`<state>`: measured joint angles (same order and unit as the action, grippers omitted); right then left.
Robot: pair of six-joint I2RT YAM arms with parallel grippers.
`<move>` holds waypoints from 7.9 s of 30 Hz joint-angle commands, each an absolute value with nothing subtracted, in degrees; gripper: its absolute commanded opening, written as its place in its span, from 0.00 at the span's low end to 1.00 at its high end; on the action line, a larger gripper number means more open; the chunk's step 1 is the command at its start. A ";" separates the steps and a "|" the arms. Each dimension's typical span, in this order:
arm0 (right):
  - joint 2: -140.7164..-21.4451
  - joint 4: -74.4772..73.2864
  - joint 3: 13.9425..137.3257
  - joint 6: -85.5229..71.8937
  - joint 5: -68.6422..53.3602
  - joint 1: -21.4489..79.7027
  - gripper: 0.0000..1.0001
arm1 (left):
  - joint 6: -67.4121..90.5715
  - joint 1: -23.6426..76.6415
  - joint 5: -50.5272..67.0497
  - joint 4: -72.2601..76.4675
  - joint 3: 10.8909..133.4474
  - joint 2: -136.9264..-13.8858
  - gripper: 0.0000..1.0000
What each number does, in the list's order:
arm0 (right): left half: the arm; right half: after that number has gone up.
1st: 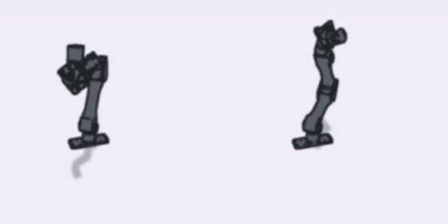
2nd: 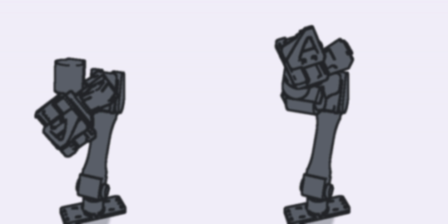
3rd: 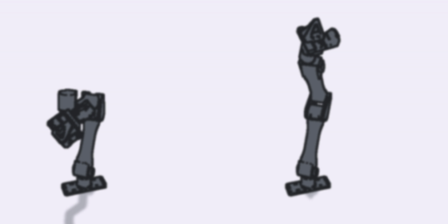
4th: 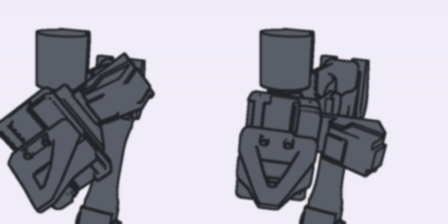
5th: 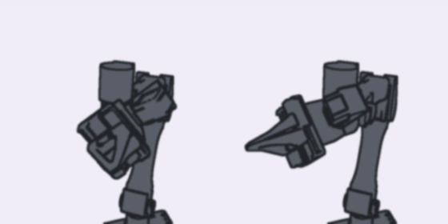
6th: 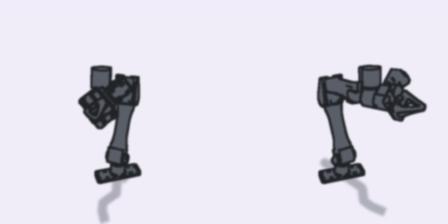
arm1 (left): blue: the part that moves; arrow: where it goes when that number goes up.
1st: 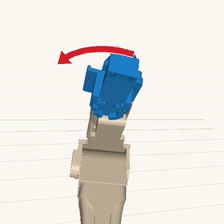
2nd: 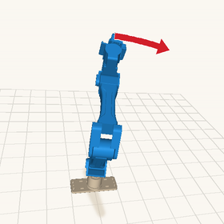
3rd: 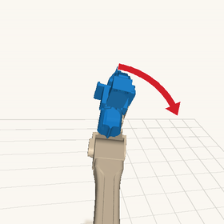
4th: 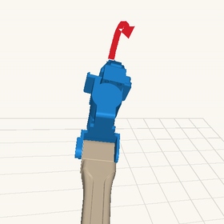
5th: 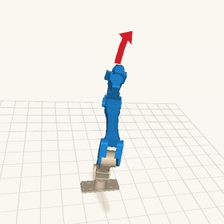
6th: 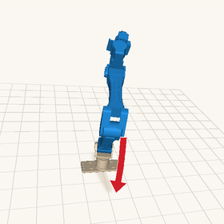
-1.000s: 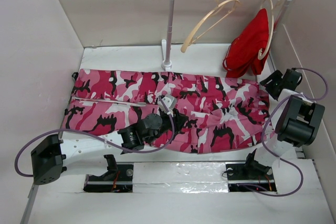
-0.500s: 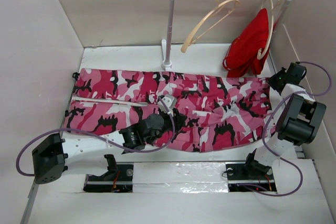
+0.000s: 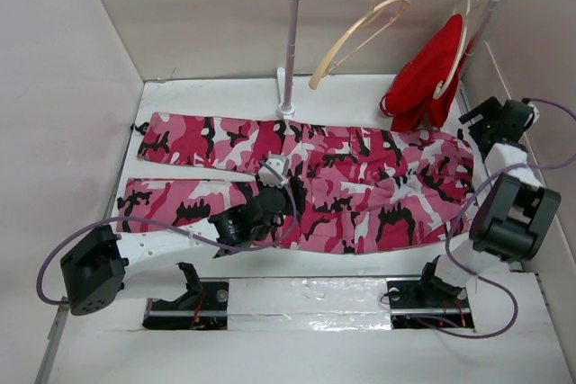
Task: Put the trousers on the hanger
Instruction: Flatten out the trousers at the center of the board, then fold the trousers at the center of the board.
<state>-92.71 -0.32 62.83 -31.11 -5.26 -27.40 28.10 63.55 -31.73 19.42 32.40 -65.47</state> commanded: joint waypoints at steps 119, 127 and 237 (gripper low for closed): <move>-49.36 -11.88 21.88 -41.14 8.10 -22.12 0.29 | 41.58 -27.69 34.70 -2.55 33.66 -23.55 0.00; -70.89 -17.04 34.52 -37.88 7.38 -28.83 0.24 | 35.07 -25.67 35.33 -1.85 32.34 -26.61 0.00; -45.16 -46.49 59.94 -28.30 27.42 -24.79 0.00 | 41.13 -18.90 -11.51 -14.33 43.16 -36.12 0.00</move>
<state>-40.38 -52.62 57.04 -32.14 25.21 -25.28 39.51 -17.93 -3.05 -14.28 45.04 -32.91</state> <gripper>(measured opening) 0.026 0.007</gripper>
